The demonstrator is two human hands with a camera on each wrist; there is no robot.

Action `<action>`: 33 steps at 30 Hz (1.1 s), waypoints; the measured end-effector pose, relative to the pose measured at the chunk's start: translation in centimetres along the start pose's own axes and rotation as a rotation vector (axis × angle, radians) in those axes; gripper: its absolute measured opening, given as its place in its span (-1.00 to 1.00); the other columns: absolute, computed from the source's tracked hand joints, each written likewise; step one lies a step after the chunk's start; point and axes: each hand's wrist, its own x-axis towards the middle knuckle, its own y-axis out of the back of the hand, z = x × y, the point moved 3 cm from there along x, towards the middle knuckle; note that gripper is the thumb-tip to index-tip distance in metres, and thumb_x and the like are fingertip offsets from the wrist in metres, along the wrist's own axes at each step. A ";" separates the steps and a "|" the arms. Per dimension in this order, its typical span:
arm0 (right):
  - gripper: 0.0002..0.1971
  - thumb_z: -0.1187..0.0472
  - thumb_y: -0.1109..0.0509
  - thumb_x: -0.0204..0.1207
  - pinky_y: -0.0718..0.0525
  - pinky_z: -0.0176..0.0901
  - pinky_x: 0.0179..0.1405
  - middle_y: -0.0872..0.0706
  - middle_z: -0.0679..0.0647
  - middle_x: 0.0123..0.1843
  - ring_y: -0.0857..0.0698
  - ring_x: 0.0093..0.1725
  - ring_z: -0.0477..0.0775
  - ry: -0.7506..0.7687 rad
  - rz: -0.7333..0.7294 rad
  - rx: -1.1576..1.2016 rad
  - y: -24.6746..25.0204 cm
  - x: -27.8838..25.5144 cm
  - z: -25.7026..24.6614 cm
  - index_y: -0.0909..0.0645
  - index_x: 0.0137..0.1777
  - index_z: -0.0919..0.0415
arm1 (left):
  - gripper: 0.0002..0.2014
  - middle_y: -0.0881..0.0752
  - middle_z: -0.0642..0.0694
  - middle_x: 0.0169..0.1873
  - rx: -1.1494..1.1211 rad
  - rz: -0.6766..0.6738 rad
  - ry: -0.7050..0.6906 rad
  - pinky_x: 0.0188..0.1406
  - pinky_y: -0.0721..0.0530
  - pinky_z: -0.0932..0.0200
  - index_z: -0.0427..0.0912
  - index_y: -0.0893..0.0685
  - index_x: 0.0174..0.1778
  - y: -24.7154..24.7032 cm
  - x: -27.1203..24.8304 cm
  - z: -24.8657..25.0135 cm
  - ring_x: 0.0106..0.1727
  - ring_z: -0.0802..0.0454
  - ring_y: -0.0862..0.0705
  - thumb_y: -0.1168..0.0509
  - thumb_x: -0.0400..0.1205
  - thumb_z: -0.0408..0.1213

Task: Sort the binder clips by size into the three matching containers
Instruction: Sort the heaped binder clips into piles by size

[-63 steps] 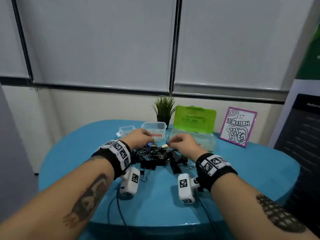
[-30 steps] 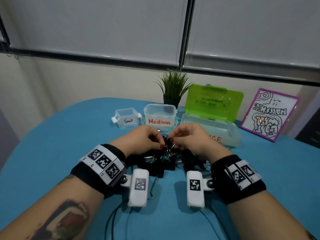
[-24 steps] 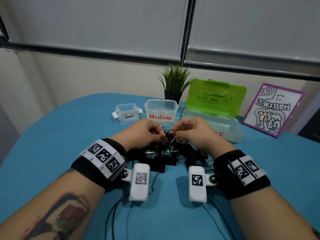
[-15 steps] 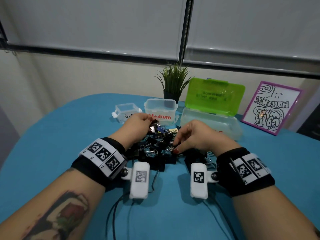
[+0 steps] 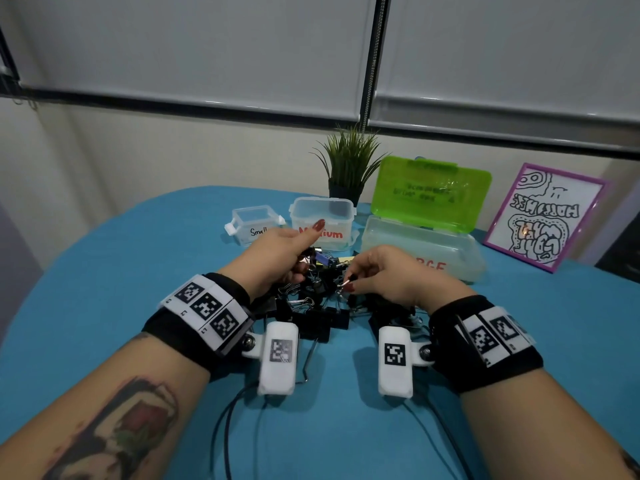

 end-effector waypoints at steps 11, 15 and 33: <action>-0.93 0.31 -0.48 0.60 -0.66 -0.27 -0.24 -0.74 0.12 -0.29 -0.64 -0.38 -0.06 0.063 0.273 0.327 1.0 -0.1 -0.9 -0.73 0.00 0.32 | -0.81 -0.74 -0.17 -0.31 -0.165 -0.024 0.073 -0.52 -0.72 0.29 -0.18 -0.52 -0.19 -0.5 -0.3 0.0 -0.41 0.11 -0.75 -0.35 0.66 -0.49; -0.86 0.40 -0.47 0.59 -0.67 -0.38 -0.29 -0.77 0.16 -0.30 -0.67 -0.44 -0.17 0.158 0.248 0.491 0.7 -0.3 -1.7 -0.73 0.08 0.47 | -0.90 -0.77 -0.14 -0.09 -0.112 -0.056 0.072 -0.50 -0.51 0.29 -0.13 -0.68 0.00 -0.8 -0.3 0.1 -0.38 0.13 -0.67 -0.26 0.74 -0.33; -0.85 0.13 -0.72 0.33 -0.73 -0.04 -0.18 -0.83 0.02 -0.19 -0.75 -0.20 0.08 -0.064 -0.042 -0.090 -0.3 -0.9 -1.2 -0.82 -0.18 0.07 | -0.89 -0.79 -0.21 -0.22 -0.215 -0.020 0.093 -0.48 -0.74 0.26 -0.26 -0.57 0.05 -0.7 -0.6 0.5 -0.44 0.12 -0.73 -0.15 0.80 -0.36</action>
